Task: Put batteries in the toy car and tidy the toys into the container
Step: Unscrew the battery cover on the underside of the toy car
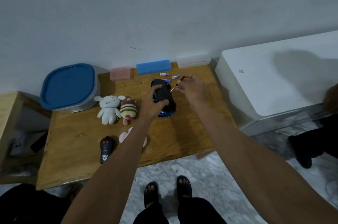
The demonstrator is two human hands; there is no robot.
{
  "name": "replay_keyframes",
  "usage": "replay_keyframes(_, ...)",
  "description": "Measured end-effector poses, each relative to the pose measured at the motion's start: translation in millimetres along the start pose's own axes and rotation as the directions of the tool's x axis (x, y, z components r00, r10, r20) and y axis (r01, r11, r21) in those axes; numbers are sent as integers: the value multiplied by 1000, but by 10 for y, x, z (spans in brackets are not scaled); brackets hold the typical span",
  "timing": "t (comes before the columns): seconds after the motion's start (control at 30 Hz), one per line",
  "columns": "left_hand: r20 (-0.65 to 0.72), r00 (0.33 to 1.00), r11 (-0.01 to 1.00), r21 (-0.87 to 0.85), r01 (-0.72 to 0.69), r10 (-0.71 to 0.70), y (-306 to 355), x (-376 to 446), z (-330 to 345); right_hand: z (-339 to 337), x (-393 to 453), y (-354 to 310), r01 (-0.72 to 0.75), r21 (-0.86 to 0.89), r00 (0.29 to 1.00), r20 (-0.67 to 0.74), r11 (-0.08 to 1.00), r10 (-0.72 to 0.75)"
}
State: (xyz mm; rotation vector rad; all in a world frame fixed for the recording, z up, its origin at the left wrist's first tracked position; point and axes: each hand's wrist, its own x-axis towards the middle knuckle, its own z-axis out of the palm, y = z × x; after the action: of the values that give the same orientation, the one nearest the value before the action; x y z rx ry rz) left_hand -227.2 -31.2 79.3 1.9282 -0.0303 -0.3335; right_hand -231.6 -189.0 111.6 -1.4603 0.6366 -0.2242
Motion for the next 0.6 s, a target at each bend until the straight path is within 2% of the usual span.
replay_keyframes(0.27, 58, 998, 998, -57, -28, 32, -31, 11, -70, 115, -9, -20, 107, -42, 994, -23, 993, -108)
replay_keyframes(0.6, 66, 997, 994, -110, -26, 33, -5, -61, -87, 164, 12, 44, 149, -138, 987, -42, 979, -156)
